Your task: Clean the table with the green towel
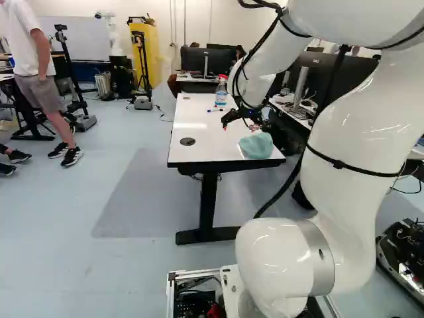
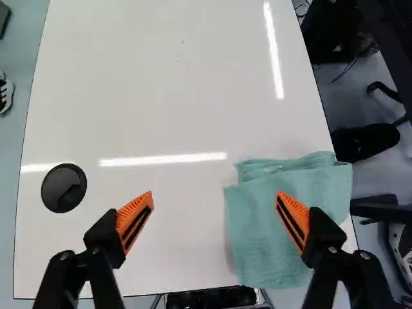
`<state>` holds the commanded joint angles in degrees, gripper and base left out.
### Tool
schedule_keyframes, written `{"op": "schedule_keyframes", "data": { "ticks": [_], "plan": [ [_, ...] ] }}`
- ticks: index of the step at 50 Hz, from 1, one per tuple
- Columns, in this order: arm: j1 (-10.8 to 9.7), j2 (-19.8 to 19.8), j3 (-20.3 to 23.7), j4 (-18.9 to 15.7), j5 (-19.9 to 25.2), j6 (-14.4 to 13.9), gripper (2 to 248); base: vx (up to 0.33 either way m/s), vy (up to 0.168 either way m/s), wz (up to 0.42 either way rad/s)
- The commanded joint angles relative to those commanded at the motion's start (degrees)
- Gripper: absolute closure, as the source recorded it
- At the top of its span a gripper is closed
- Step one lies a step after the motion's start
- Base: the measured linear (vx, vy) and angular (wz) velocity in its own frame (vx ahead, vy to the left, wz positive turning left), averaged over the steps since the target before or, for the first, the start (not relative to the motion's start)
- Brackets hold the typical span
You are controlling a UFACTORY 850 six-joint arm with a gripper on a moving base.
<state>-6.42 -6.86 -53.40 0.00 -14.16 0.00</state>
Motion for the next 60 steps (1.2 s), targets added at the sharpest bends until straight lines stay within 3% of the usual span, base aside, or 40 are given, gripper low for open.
{"op": "schedule_keyframes", "data": {
  "ticks": [30, 60],
  "plan": [
    [0.7, 2.4, 5.2, 0.0, 6.9, 0.0, 3, 0.0, 0.0, 0.0],
    [2.0, 7.0, 14.8, 0.0, 19.6, 0.0, 3, 0.0, 0.0, 0.0]
  ]
}}
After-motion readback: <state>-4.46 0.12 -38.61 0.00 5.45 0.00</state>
